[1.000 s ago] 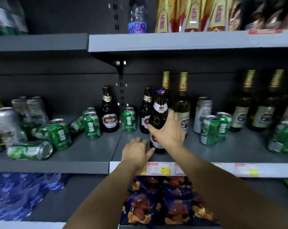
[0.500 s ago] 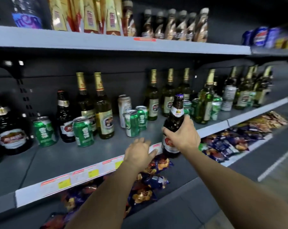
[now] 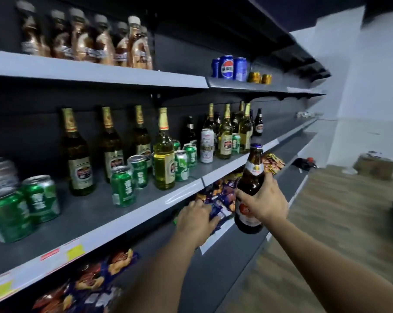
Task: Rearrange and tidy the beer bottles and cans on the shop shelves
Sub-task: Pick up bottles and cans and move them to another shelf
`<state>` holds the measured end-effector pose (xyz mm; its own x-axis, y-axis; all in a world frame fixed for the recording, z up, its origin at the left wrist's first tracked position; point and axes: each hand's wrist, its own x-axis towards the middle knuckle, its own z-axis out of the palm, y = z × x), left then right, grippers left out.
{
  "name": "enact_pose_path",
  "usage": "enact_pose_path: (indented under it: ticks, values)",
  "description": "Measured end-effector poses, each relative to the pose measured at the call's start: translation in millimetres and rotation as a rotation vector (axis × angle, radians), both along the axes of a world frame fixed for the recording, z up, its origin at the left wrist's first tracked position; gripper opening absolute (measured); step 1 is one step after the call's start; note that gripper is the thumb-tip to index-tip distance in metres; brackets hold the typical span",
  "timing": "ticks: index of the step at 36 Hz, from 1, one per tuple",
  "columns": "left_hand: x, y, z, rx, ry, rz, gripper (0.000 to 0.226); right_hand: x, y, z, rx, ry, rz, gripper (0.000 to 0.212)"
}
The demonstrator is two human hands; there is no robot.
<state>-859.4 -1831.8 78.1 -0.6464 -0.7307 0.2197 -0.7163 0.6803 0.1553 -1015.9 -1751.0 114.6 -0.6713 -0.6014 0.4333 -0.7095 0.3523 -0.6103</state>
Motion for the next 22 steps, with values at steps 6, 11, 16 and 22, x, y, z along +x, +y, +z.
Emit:
enact_pose_path:
  ticks: [6, 11, 16, 22]
  values:
    - [-75.1, -15.4, -3.4, -0.003, -0.018, -0.008, 0.039, -78.8, -8.2, 2.3, 0.005, -0.031, -0.038, 0.072]
    - [-110.5, -47.1, -2.7, 0.009, 0.005, 0.014, 0.041, -121.8, -43.4, 4.5, -0.039, -0.079, -0.054, 0.065]
    - [-136.5, -94.7, -1.3, -0.004, 0.024, 0.064, 0.039, -148.5, -96.0, 9.0, -0.125, -0.115, -0.002, 0.067]
    - [-163.8, -164.9, 4.5, -0.002, 0.061, 0.122, 0.043, -169.6, -172.2, 17.7, -0.138, -0.090, 0.071, 0.068]
